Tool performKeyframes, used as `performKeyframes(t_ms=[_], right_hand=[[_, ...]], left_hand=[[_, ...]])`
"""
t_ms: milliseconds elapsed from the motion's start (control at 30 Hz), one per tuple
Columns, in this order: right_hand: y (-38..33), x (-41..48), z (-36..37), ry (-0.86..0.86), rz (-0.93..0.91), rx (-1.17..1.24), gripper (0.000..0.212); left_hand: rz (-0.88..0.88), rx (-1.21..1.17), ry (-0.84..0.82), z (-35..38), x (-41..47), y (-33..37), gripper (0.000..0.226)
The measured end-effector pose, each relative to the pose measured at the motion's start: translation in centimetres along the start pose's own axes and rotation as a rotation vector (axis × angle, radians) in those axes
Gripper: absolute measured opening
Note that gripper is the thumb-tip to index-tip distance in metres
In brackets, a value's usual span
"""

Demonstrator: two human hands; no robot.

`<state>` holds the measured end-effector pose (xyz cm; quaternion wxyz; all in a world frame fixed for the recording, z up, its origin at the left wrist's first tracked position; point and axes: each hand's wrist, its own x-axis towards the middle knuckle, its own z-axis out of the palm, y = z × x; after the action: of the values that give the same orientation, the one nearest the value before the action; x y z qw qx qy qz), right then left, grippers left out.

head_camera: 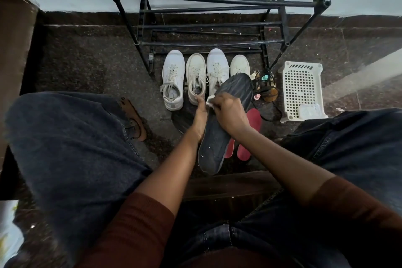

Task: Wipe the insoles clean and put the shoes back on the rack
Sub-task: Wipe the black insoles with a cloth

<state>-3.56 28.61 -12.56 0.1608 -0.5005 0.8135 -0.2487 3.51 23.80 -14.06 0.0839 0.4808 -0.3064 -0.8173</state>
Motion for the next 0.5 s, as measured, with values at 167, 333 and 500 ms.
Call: performKeyframes(t_ms=[167, 333, 500], right_hand=[[-0.5, -1.3, 0.1, 0.001, -0.052, 0.059, 0.018], [0.8, 1.6, -0.5, 0.003, -0.033, -0.069, 0.015], [2.6, 4.4, -1.5, 0.041, 0.126, -0.14, 0.02]], left_hand=[[0.009, 0.014, -0.041, 0.1, 0.2, -0.3, 0.044], [0.025, -0.186, -0.035, 1.2, -0.1, 0.1, 0.04], [-0.05, -0.135, -0.124, 0.2, -0.2, -0.1, 0.042]])
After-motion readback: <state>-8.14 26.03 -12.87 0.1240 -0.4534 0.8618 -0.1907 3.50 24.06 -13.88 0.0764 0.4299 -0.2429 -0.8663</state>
